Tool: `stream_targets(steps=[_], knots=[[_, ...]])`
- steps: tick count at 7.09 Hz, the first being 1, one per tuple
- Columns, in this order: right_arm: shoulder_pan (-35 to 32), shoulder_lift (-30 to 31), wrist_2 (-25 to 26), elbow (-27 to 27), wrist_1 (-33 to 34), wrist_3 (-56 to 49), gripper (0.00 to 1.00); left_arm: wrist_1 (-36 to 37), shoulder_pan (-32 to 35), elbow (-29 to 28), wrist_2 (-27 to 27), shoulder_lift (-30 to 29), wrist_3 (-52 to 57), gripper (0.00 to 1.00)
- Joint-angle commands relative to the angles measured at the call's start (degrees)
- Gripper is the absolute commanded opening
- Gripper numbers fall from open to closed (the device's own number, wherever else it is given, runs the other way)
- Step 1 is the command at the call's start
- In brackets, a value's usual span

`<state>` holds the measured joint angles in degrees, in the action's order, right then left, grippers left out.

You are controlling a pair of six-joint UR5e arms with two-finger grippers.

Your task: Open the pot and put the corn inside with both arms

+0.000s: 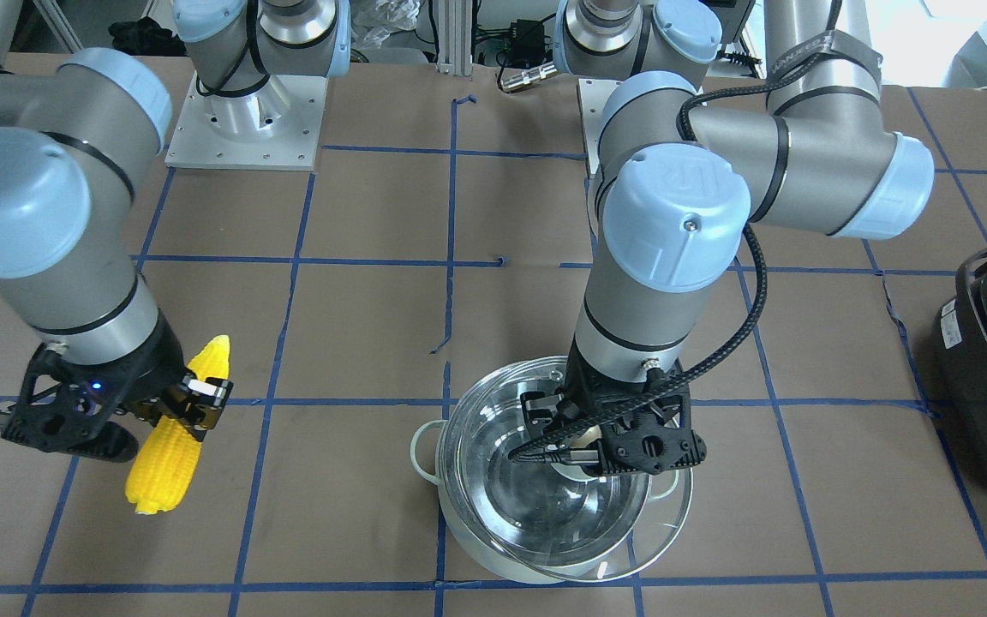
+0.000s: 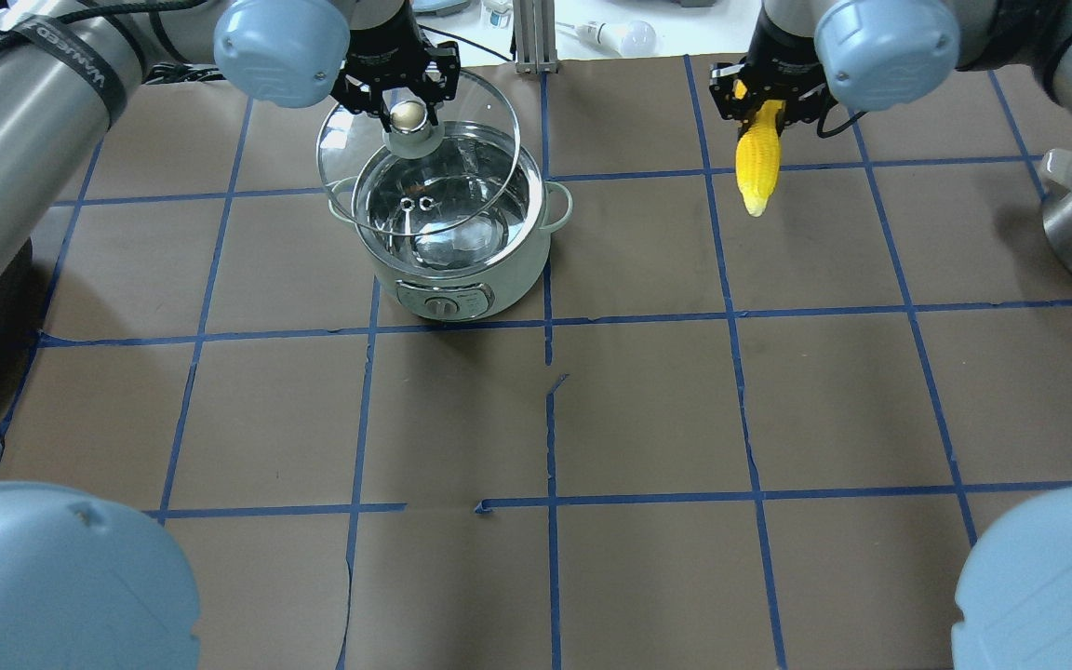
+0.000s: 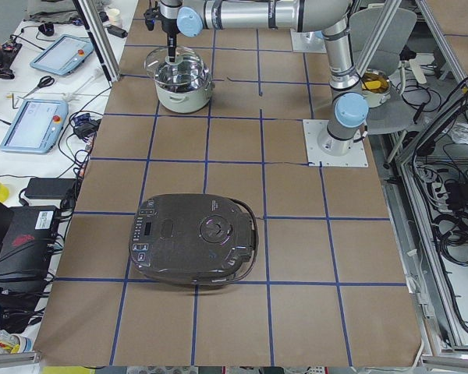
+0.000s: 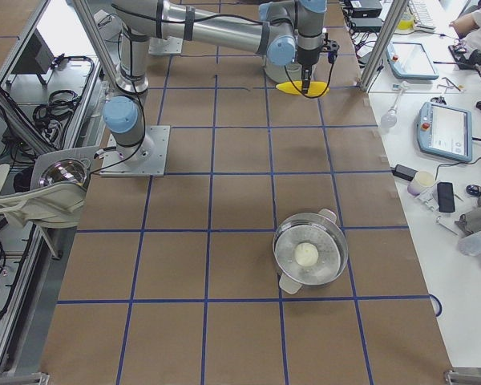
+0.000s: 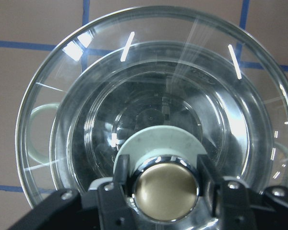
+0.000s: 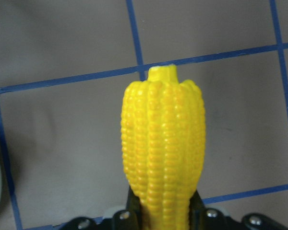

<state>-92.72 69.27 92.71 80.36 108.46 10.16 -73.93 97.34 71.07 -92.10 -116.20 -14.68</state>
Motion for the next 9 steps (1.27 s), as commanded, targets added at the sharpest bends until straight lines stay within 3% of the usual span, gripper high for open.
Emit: stream_targets(steps=[1, 3, 5, 6, 8, 9], knots=[[-6.05, -0.53, 0.01, -2.56, 0.35, 1.88, 0.00, -5.76, -9.22, 2.12, -1.42, 1.68, 6.56, 0.00], [-12.00, -3.42, -0.08, -6.33, 0.61, 6.59, 0.00, -6.31, -16.87, 4.68, -2.12, 2.65, 16.03, 0.00], [-20.36, -11.13, -0.08, -15.27, 0.61, 13.21, 0.00, -5.27, -24.71, 10.71, -2.04, 4.31, 24.77, 0.00], [-22.39, -14.83, -0.16, -19.15, 0.87, 13.57, 0.00, 0.13, -26.39, 15.02, -2.12, 5.45, 28.18, 0.00], [-24.34, -18.10, -3.50, -20.59, 3.50, 13.06, 0.00, 7.89, -28.78, 23.54, -1.69, 6.95, 28.83, 0.00], [-24.26, -18.55, -2.63, -20.77, 4.47, 8.78, 0.43, 11.49, -28.96, 27.24, -1.60, 7.65, 28.92, 0.00]])
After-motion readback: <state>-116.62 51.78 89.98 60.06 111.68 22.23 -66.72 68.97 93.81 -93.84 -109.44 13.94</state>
